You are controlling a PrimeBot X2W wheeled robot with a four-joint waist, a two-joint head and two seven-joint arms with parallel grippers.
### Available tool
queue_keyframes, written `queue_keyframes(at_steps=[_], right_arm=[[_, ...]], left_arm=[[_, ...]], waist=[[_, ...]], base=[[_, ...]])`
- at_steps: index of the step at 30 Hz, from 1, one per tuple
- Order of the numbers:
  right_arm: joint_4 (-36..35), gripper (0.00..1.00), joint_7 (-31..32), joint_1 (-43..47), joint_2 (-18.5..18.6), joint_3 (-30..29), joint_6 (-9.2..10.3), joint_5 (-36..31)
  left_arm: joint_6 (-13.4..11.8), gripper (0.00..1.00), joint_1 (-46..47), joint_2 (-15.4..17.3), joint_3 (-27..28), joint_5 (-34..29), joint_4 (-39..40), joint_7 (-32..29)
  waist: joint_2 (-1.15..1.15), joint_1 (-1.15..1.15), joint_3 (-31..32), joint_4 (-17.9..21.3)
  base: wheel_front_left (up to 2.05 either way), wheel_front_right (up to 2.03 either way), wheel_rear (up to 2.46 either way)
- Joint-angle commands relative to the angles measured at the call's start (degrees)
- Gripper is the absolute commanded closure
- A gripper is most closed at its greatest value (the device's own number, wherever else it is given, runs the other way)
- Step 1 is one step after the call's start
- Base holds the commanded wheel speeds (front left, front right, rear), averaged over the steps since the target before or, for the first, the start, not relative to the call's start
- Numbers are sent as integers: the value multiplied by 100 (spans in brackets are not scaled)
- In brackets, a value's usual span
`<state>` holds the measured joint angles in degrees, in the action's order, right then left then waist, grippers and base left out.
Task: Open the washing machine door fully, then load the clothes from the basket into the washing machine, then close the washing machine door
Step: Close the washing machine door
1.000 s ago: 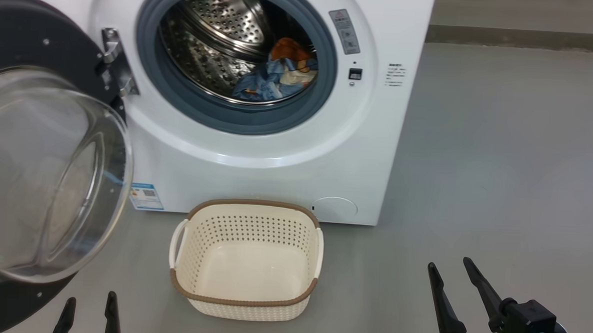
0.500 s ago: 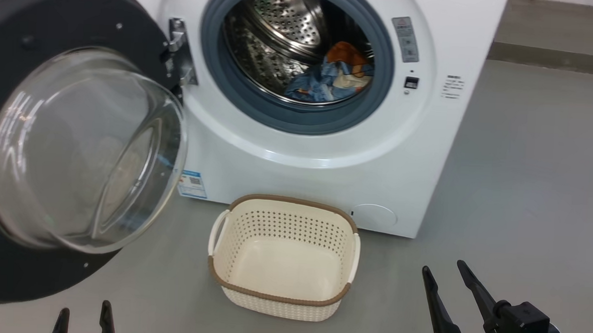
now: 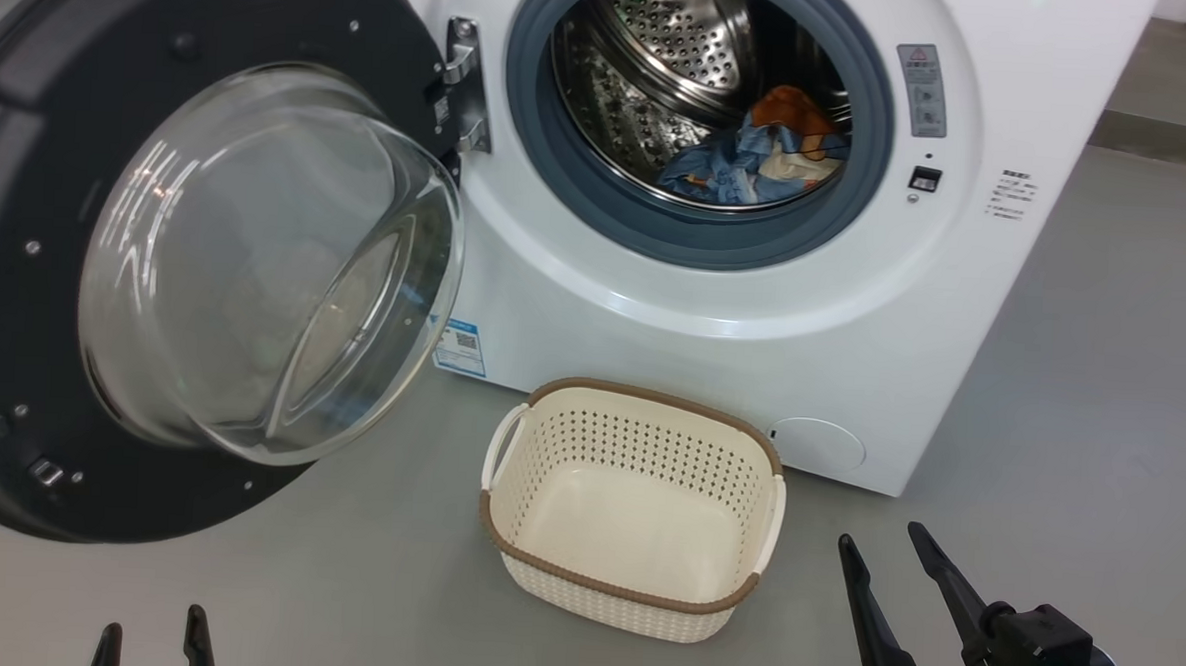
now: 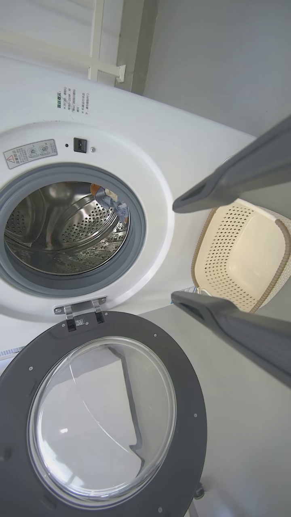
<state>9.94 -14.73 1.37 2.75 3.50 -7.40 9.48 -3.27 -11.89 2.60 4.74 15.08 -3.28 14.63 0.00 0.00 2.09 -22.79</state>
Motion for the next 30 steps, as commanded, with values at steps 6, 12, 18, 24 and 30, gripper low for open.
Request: queue_keyframes(at_steps=[6,12,18,24,30], right_arm=[[-113,0,-27,-211,12,169,-9,-76],[-91,0,-27,-208,12,196,-9,-80],[-86,0,-27,-211,12,200,-9,-105],[-82,0,-27,-216,12,201,-9,-132],[-74,0,-27,-212,12,207,-9,-128]], left_arm=[[-49,0,151,28,234,88,120,37],[-81,0,145,28,238,109,127,37],[-127,0,136,28,256,114,138,37],[-189,0,134,28,273,150,133,37],[-202,0,120,28,290,159,134,37]], waist=[[0,0,-58,-207],[0,0,-77,-338],[0,0,-84,-404],[0,0,-92,-435],[0,0,-88,-467]], base=[[0,0,0],[0,0,0],[0,0,0],[0,0,0],[0,0,0]])
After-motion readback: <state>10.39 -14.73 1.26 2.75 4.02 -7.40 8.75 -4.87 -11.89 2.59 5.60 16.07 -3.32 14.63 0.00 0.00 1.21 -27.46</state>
